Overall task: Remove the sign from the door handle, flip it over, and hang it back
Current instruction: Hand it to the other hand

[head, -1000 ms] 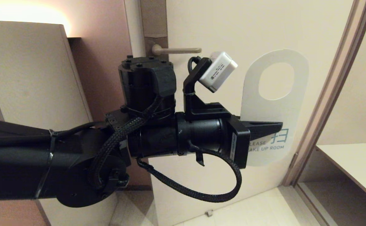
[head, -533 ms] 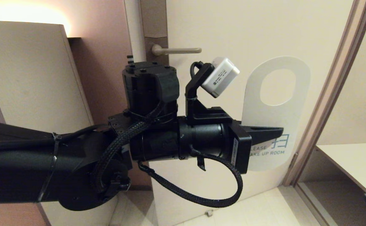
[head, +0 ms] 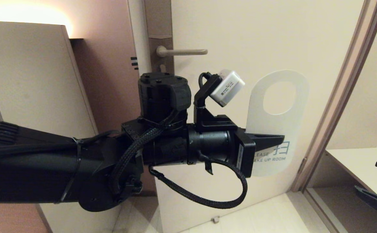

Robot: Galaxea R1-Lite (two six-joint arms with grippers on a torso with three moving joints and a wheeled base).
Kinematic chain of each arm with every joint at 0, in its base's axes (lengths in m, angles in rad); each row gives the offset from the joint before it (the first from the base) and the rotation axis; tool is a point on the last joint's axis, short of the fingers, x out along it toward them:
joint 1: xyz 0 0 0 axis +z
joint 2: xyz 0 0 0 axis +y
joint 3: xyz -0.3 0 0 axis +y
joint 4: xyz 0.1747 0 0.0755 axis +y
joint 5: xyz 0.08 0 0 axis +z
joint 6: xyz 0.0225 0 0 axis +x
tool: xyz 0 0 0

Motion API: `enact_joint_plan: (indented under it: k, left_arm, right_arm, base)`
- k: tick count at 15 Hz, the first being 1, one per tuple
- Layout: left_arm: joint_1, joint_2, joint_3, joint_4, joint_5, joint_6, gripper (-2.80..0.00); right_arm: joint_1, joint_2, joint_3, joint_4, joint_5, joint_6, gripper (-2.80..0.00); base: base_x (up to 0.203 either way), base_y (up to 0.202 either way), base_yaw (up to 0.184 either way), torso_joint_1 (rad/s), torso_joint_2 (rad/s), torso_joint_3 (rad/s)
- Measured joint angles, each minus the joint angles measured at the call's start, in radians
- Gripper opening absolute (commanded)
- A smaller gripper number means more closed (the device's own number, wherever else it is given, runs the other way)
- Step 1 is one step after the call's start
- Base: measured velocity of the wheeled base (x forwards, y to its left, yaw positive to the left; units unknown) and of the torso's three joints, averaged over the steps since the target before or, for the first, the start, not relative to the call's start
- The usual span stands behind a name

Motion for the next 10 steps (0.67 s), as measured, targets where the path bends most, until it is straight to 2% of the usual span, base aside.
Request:
enact_joint_plan:
  k: [2, 5, 10]
  left_arm:
    - [0.009, 0.011, -0.003, -0.012, -0.016, -0.002, -2.80]
    - [0.021, 0.037, -0.021, -0.056, -0.054, -0.036, -2.80]
    - [0.023, 0.083, -0.072, -0.067, -0.115, -0.045, -2.80]
  right_arm:
    - [0.000, 0.029, -0.011, -0.001, 0.078, -0.009, 0.00]
    - [0.000, 0.075, -0.025, -0.003, 0.184, -0.029, 0.00]
    - [0.062, 0.151, -0.039, -0.025, 0.216, -0.034, 0.00]
  base:
    - [0.000, 0.000, 0.000, 0.000, 0.00, 0.000]
    - [0.000, 0.000, 0.000, 0.000, 0.00, 0.000]
    - [0.000, 0.000, 0.000, 0.000, 0.00, 0.000]
